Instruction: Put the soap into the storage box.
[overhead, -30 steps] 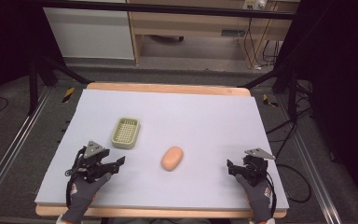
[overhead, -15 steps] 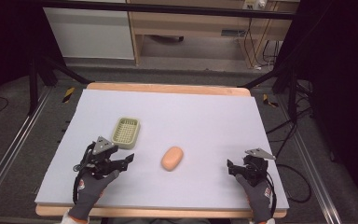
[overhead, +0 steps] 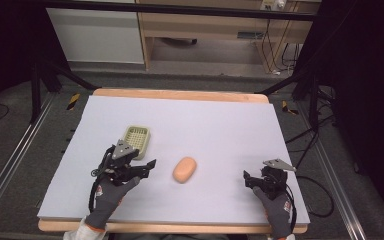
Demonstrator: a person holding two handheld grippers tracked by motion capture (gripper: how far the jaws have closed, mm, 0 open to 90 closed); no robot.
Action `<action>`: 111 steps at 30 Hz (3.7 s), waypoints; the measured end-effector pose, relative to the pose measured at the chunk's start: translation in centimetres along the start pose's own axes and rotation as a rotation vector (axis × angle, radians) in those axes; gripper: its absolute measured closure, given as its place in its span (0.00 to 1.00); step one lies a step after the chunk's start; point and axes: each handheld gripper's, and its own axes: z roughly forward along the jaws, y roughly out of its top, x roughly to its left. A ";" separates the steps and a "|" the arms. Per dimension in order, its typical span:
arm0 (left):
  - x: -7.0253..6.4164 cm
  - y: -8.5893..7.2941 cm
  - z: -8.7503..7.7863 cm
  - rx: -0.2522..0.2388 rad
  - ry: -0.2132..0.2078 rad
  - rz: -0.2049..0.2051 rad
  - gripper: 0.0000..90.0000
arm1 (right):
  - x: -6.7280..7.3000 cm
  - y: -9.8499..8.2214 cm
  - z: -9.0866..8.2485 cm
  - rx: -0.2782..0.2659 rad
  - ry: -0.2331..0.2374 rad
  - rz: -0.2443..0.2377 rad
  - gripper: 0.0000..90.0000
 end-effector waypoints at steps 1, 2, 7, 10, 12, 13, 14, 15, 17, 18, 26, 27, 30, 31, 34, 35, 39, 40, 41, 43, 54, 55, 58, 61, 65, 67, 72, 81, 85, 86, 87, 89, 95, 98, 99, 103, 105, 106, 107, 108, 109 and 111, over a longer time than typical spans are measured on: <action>-0.2 0.1 0.1 -0.003 -0.005 -0.002 0.30 | 0.0 0.0 0.0 0.000 0.001 0.000 0.10; -0.4 0.3 0.4 -0.001 -0.009 0.003 0.30 | 0.0 0.0 0.0 -0.002 0.000 -0.001 0.10; -1.0 0.7 0.9 0.003 -0.014 0.019 0.30 | 0.0 0.0 -0.1 -0.004 0.002 -0.003 0.10; -1.3 1.0 1.1 0.004 -0.017 0.019 0.30 | 0.1 0.0 -0.2 -0.009 0.005 -0.001 0.10; -1.3 1.1 1.2 0.003 -0.018 0.020 0.30 | 0.1 0.0 -0.2 -0.009 0.005 -0.002 0.10; -1.4 1.2 1.3 0.004 -0.022 0.021 0.30 | 0.1 0.1 -0.2 -0.008 0.007 -0.003 0.10; -1.6 1.3 1.4 0.003 -0.025 0.024 0.30 | 0.1 0.1 -0.2 -0.008 0.007 -0.004 0.10; -1.8 1.4 1.6 0.007 -0.027 0.030 0.30 | 0.1 0.1 -0.2 -0.010 0.010 -0.007 0.10; -2.0 1.5 1.8 0.011 -0.031 0.033 0.30 | 0.1 0.1 -0.2 -0.010 0.014 -0.011 0.10; -2.1 1.5 2.0 0.015 -0.033 0.037 0.30 | 0.2 0.1 -0.3 -0.010 0.013 -0.009 0.10; -2.9 1.7 2.8 0.034 -0.046 0.056 0.30 | 0.3 0.1 -0.2 -0.009 0.018 -0.008 0.10; -3.0 1.6 2.9 0.039 -0.046 0.065 0.30 | 0.3 0.1 -0.2 -0.009 0.018 -0.009 0.10; -3.2 1.6 3.0 0.041 -0.046 0.066 0.30 | 0.3 0.1 -0.2 -0.011 0.021 -0.011 0.10; -3.4 1.5 3.1 0.045 -0.050 0.071 0.30 | 0.3 0.1 -0.2 -0.009 0.023 -0.012 0.10; -3.8 1.5 3.5 0.053 -0.053 0.074 0.30 | 0.4 0.1 -0.2 -0.010 0.028 -0.016 0.10; -3.9 1.4 3.7 0.058 -0.056 0.078 0.30 | 0.4 0.1 -0.2 -0.011 0.029 -0.014 0.09; -4.3 1.5 4.4 0.076 -0.061 0.093 0.30 | 0.4 0.1 -0.2 -0.011 0.027 -0.016 0.09; -4.5 1.5 4.5 0.078 -0.060 0.096 0.30 | 0.4 0.1 -0.2 -0.012 0.027 -0.017 0.09; -4.5 1.5 4.7 0.083 -0.060 0.101 0.30 | 0.4 0.1 -0.2 -0.012 0.027 -0.017 0.09; -4.7 1.5 5.0 0.092 -0.061 0.104 0.30 | 0.4 0.1 -0.2 -0.012 0.026 -0.017 0.09; -5.5 1.7 6.2 0.115 -0.067 0.120 0.30 | 0.5 0.1 -0.1 -0.010 0.022 -0.016 0.09; -5.6 1.7 6.4 0.119 -0.066 0.125 0.30 | 0.5 0.1 -0.1 -0.009 0.022 -0.015 0.09; -5.8 1.6 6.8 0.130 -0.069 0.126 0.30 | 0.5 0.1 -0.1 -0.007 0.021 -0.019 0.09; -6.0 1.6 7.1 0.137 -0.070 0.130 0.30 | 0.5 0.1 -0.1 -0.008 0.023 -0.016 0.09; -6.4 1.4 7.5 0.147 -0.071 0.145 0.30 | 0.5 0.1 0.0 -0.007 0.024 -0.019 0.09; -6.5 1.4 7.7 0.153 -0.073 0.146 0.30 | 0.6 0.1 0.0 -0.002 0.024 -0.018 0.09; -6.6 1.3 8.1 0.164 -0.071 0.153 0.30 | 0.6 0.1 0.1 -0.002 0.022 -0.025 0.09; -7.0 1.0 9.4 0.196 -0.070 0.159 0.29 | 0.7 0.2 0.1 0.001 0.022 -0.023 0.09; -7.2 0.9 9.9 0.210 -0.068 0.170 0.28 | 0.7 0.2 0.2 0.001 0.024 -0.023 0.09; -7.3 0.8 10.0 0.215 -0.067 0.173 0.28 | 0.6 0.2 0.2 0.001 0.024 -0.025 0.09; -7.3 0.8 10.1 0.217 -0.066 0.173 0.28 | 0.6 0.2 0.2 0.001 0.024 -0.029 0.09; -7.4 0.7 10.3 0.225 -0.062 0.179 0.28 | 0.6 0.2 0.2 0.002 0.022 -0.026 0.09; -7.5 0.5 10.8 0.241 -0.064 0.179 0.28 | 0.7 0.2 0.2 0.006 0.024 -0.023 0.09; -7.5 0.4 11.1 0.251 -0.063 0.179 0.28 | 0.7 0.2 0.3 0.008 0.025 -0.024 0.09; -7.5 0.4 11.2 0.256 -0.065 0.179 0.28 | 0.7 0.2 0.3 0.008 0.025 -0.025 0.09; -7.5 0.2 11.5 0.265 -0.069 0.170 0.29 | 0.7 0.2 0.3 0.009 0.024 -0.029 0.09; -7.5 0.1 11.7 0.273 -0.066 0.167 0.30 | 0.7 0.1 0.3 0.013 0.025 -0.027 0.08; -7.5 0.0 11.8 0.277 -0.062 0.168 0.30 | 0.7 0.1 0.4 0.014 0.025 -0.029 0.08; -7.5 -0.1 11.9 0.280 -0.061 0.171 0.30 | 0.7 0.1 0.4 0.014 0.026 -0.032 0.08; -7.5 -0.1 11.9 0.284 -0.058 0.175 0.30 | 0.8 0.2 0.4 0.016 0.025 -0.027 0.08; -7.6 -0.1 12.0 0.286 -0.054 0.177 0.30 | 0.8 0.2 0.4 0.015 0.024 -0.028 0.08; -7.5 -0.2 12.0 0.286 -0.054 0.173 0.31 | 0.8 0.2 0.4 0.016 0.023 -0.029 0.08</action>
